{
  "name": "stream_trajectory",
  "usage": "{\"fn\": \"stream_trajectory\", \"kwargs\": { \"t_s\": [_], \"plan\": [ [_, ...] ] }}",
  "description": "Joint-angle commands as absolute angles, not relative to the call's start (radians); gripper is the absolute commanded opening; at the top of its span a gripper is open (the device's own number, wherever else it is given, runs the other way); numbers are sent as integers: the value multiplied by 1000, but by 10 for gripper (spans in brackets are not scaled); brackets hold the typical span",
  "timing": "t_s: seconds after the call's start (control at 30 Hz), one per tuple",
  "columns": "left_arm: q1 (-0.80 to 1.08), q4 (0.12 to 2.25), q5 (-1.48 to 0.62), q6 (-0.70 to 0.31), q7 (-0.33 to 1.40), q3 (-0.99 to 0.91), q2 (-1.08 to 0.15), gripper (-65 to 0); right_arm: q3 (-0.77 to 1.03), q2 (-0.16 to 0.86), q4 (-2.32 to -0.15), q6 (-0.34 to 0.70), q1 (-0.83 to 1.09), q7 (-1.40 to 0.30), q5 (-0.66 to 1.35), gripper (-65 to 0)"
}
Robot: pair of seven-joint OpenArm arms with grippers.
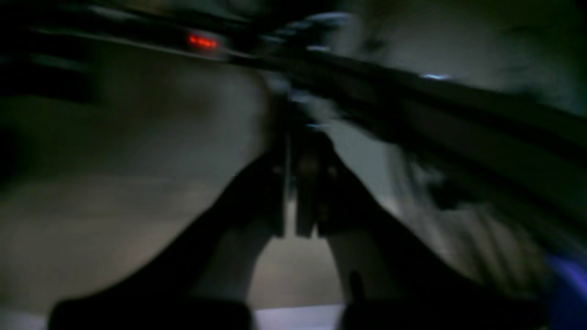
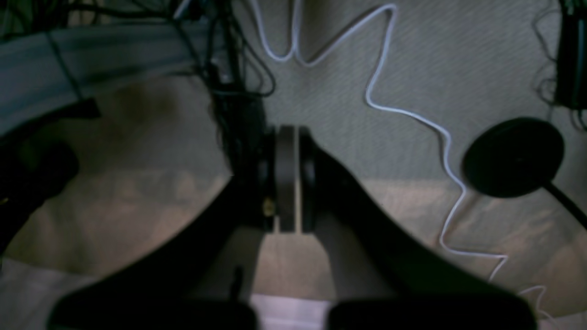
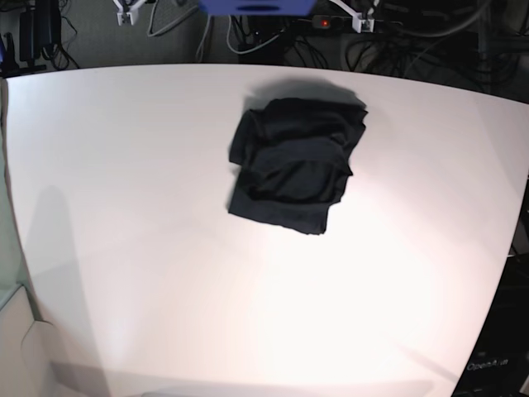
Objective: Fold the T-shirt properly
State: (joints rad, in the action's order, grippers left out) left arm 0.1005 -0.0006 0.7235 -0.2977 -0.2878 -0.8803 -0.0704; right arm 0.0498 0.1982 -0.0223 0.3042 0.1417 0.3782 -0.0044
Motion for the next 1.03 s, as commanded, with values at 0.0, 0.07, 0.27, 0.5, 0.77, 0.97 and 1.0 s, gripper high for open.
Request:
{"fn": "stream_trajectory", "kwargs": {
  "t_s": [0.0,0.07,0.27,0.5,0.77,0.97,1.0],
  "plan": [
    [91,0,723,-268,-274,-848,-74,-615,31,208,-25,260,137,386,-2,-650],
    [76,0,719,-208,-213,-802,-73,-615,-10,199,-25,166,137,387,-2,-650],
    [10,0,716,-186,-105,-834,-79,-614,-44,171,-22,48,117,380,5,-650],
    [-18,5,720,-183,-87,-839,-79,-613,18,148,-24,45,117,378,7,-650],
    [-19,15,725,-73,-93,-835,-74,-612,38,153,-19,45,101,378,7,-650],
    [-21,10,720,-65,-94,-837,-68,-612,33,150,-19,47,107,378,5,-650],
    [-21,10,719,-65,-94,-839,-68,-612,33,148,-18,48,107,378,2,-650]
  ]
}}
